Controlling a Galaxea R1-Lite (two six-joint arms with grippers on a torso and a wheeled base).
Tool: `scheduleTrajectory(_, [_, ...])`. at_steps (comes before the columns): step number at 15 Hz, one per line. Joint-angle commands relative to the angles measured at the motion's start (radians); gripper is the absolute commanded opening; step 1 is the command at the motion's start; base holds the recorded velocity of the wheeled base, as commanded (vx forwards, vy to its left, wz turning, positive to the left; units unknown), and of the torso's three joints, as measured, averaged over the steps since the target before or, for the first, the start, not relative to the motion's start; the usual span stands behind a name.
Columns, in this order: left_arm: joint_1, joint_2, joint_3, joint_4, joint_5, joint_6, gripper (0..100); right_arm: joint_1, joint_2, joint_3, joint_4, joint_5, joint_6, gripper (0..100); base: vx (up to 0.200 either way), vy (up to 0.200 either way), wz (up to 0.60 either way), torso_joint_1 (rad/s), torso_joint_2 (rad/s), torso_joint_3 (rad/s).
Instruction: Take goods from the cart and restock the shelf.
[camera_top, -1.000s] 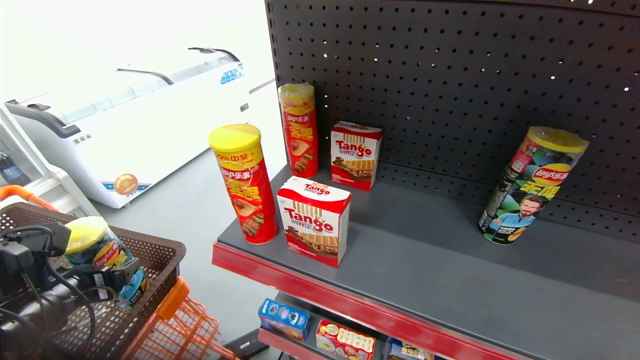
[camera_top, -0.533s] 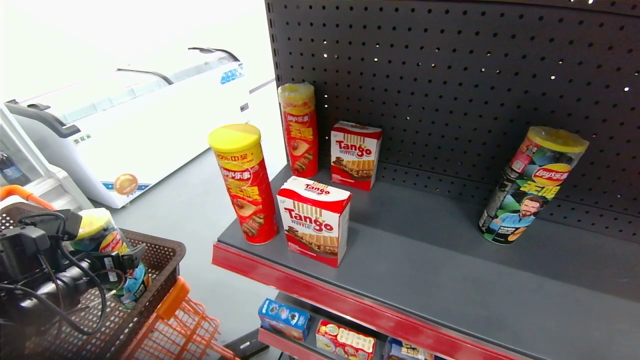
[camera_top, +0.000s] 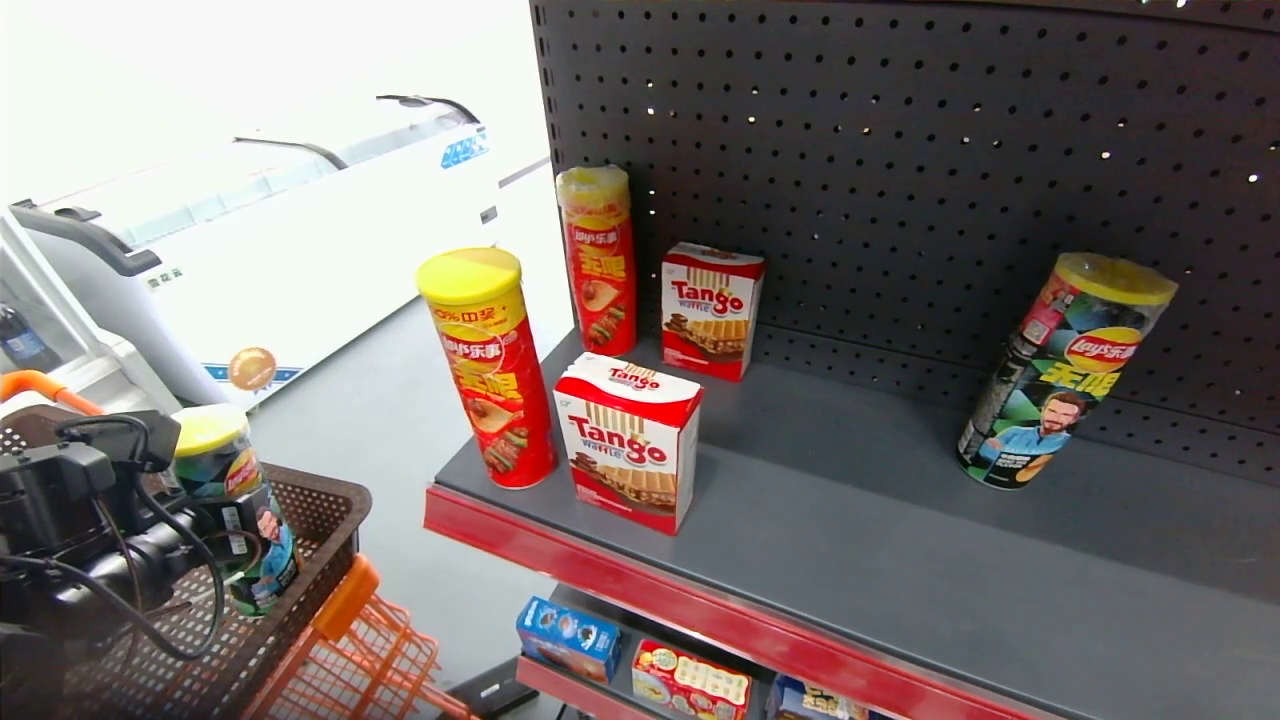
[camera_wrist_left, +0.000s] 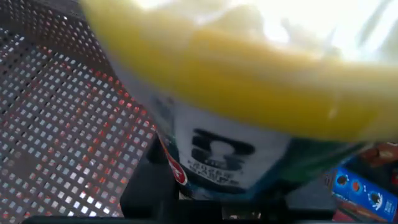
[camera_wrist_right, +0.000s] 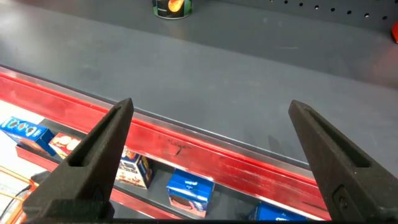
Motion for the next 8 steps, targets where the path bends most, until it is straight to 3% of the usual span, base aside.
scheduleTrajectory(1, [-0.003, -0.061, -0.006, 0.003, -0.004, 0.011, 0, 0.0, 0.002, 0.0, 0.0, 0.0, 0.0, 100, 0.0, 0.0, 0.0, 0.0, 0.0, 0.0])
scheduleTrajectory(3, [-0.006, -0.127, -0.016, 0.025, -0.021, 0.012, 0, 0.0, 0.002, 0.0, 0.0, 0.0, 0.0, 100, 0.0, 0.0, 0.0, 0.0, 0.0, 0.0])
scheduleTrajectory(4, [-0.006, -0.196, -0.044, 0.092, -0.053, 0.035, 0, 0.0, 0.002, 0.0, 0.0, 0.0, 0.0, 100, 0.0, 0.0, 0.0, 0.0, 0.0, 0.0])
scheduleTrajectory(6, [-0.006, -0.219, -0.072, 0.108, -0.056, 0.046, 0, 0.0, 0.002, 0.0, 0.0, 0.0, 0.0, 100, 0.0, 0.0, 0.0, 0.0, 0.0, 0.0])
scheduleTrajectory(8, [-0.054, -0.342, -0.162, 0.208, -0.062, 0.046, 0, -0.002, 0.002, 0.0, 0.0, 0.0, 0.0, 100, 0.0, 0.0, 0.0, 0.0, 0.0, 0.0])
